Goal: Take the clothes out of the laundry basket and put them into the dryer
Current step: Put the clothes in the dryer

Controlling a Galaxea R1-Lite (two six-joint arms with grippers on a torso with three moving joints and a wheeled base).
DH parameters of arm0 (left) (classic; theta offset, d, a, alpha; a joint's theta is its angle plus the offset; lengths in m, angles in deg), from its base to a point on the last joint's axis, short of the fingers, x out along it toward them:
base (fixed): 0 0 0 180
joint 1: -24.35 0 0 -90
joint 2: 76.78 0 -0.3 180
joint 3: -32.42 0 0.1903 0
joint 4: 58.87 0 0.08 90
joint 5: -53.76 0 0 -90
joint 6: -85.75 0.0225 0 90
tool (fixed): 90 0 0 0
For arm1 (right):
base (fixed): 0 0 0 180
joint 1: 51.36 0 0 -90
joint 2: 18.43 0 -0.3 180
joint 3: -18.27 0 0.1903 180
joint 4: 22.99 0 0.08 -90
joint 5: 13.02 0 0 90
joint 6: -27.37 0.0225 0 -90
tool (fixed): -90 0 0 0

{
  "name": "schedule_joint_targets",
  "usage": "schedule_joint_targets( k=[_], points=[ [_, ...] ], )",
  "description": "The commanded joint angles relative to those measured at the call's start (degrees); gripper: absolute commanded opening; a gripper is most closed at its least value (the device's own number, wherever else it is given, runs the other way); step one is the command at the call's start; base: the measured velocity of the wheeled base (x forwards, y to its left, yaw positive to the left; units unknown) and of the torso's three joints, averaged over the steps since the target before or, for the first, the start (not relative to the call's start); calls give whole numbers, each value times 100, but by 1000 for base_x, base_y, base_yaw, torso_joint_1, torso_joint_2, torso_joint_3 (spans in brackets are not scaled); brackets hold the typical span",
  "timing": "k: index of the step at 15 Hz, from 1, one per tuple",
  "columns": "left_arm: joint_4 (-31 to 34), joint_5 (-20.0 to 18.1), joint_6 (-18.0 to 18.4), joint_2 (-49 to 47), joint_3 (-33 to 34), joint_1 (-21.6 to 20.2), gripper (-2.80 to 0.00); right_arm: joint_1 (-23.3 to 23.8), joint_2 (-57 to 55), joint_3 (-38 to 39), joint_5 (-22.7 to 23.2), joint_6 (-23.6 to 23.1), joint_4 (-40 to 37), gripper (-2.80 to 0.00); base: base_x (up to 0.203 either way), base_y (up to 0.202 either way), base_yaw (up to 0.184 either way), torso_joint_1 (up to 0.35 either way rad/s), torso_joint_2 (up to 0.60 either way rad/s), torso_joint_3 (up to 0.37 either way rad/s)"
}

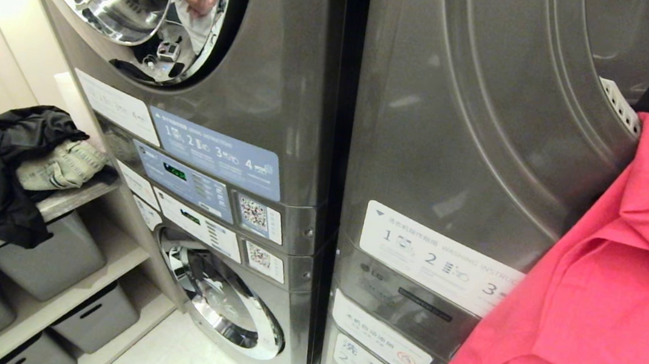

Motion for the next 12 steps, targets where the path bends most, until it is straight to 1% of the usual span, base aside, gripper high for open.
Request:
schedule_joint_targets(
  k=[1,5,8,9,10,12],
  points=[
    [-5,4,-2,11,185,-1,-280,-47,718,611,50,169,20,0,0,0,0,0,0,0],
    [-5,5,-2,11,185,-1,-280,-195,1731,1700,346,217,1,0,0,0,0,0,0,0],
    [-5,5,-2,11,185,-1,-280,-315,2828,2470,934,228,-2,0,0,0,0,0,0,0],
    [-5,2,-2,11,185,-1,-280,-339,3159,2707,1055,236,-11,0,0,0,0,0,0,0],
    [-5,5,-2,11,185,-1,-280,-382,3552,2927,1154,261,-62,0,0,0,0,0,0,0],
    [-5,-4,-2,11,185,-1,-280,-482,4426,3328,1417,290,-493,0,0,0,0,0,0,0]
  ],
)
